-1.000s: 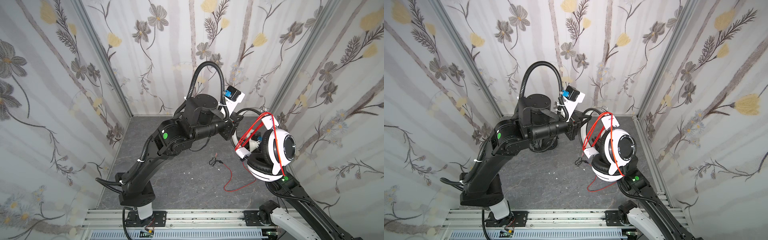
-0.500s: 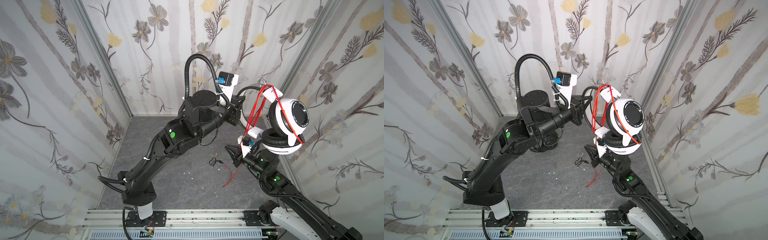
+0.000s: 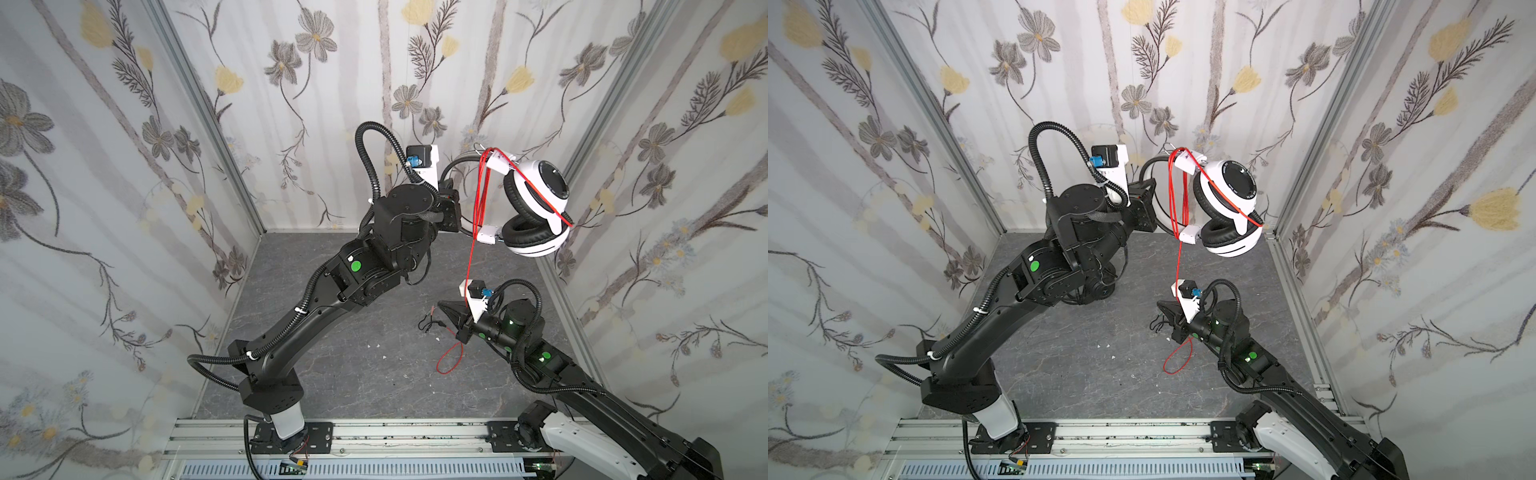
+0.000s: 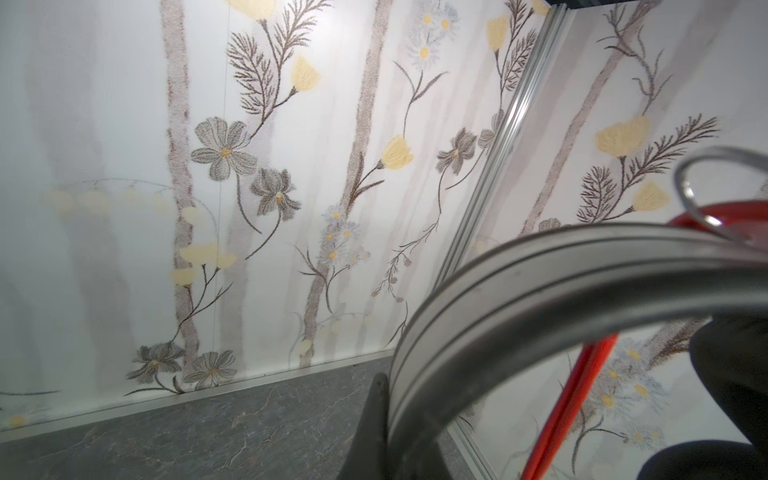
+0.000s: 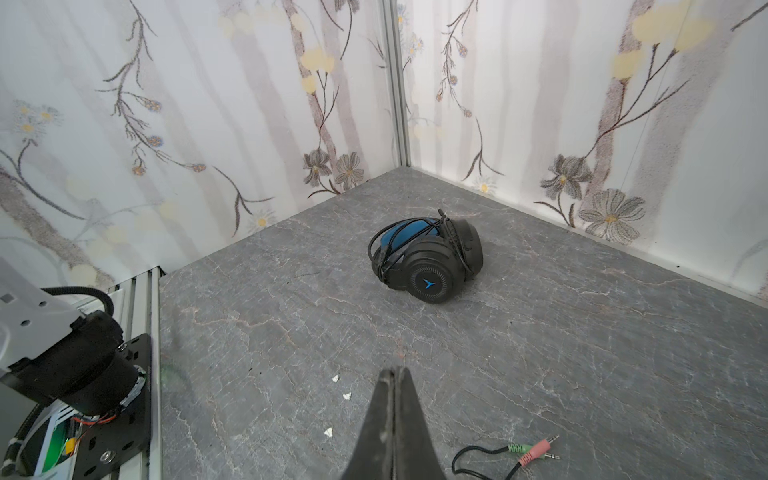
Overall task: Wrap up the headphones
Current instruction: 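Raise the white headset with the left gripper while the right gripper pulls the cable taut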
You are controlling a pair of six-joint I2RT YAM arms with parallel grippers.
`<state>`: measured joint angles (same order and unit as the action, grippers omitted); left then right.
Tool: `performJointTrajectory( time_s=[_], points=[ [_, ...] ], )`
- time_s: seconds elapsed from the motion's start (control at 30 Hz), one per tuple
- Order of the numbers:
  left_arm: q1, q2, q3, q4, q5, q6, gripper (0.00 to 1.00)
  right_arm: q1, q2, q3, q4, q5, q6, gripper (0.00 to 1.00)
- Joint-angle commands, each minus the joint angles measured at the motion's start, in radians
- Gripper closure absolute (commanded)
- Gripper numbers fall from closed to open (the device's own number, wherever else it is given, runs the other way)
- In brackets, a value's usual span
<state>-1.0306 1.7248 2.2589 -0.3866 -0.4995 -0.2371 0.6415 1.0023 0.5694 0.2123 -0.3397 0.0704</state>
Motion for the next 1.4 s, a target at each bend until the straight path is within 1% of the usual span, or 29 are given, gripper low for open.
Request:
performJointTrajectory(
  time_s=[0.0, 0.17, 0.27, 0.37, 0.47, 0.57, 0.77, 0.9, 1.03, 1.2, 1.3, 1.37],
  points=[
    [0.017, -0.026, -0.024, 0.151, -0.07, -0.069, 1.0, 0.022, 0.008, 0.021, -0.031, 0.02, -0.04, 1.0],
    [0.052, -0.074, -0.109, 0.165, -0.124, -0.062, 1.0, 0.073, 0.009, 0.051, -0.077, 0.054, -0.073, 1.0],
    [0.071, -0.096, -0.158, 0.151, -0.179, -0.04, 1.0, 0.103, 0.012, 0.077, -0.113, 0.076, -0.088, 1.0],
    [0.079, -0.106, -0.204, 0.133, -0.251, 0.006, 1.0, 0.131, 0.009, 0.117, -0.165, 0.107, -0.107, 1.0],
    [0.084, -0.115, -0.256, 0.118, -0.292, 0.044, 1.0, 0.144, 0.011, 0.155, -0.205, 0.125, -0.117, 1.0],
    [0.083, -0.094, -0.27, 0.036, -0.345, 0.064, 1.0, 0.144, 0.014, 0.171, -0.223, 0.13, -0.117, 1.0],
    [0.091, -0.069, -0.356, -0.074, -0.4, 0.065, 1.0, 0.145, 0.035, 0.317, -0.317, 0.139, -0.144, 1.0],
    [0.108, -0.081, -0.431, -0.119, -0.398, 0.009, 1.0, 0.145, 0.033, 0.402, -0.378, 0.151, -0.167, 1.0],
    [0.131, -0.118, -0.485, -0.104, -0.313, -0.078, 1.0, 0.145, 0.028, 0.398, -0.372, 0.133, -0.158, 1.0],
    [0.184, -0.159, -0.481, -0.156, -0.24, -0.277, 1.0, 0.159, 0.027, 0.359, -0.373, 0.12, -0.149, 1.0],
    [0.227, -0.2, -0.504, -0.13, -0.171, -0.404, 1.0, 0.176, 0.018, 0.332, -0.368, 0.117, -0.148, 1.0],
    [0.243, -0.22, -0.508, -0.101, -0.137, -0.449, 1.0, 0.18, 0.016, 0.318, -0.366, 0.117, -0.149, 1.0]
  ],
)
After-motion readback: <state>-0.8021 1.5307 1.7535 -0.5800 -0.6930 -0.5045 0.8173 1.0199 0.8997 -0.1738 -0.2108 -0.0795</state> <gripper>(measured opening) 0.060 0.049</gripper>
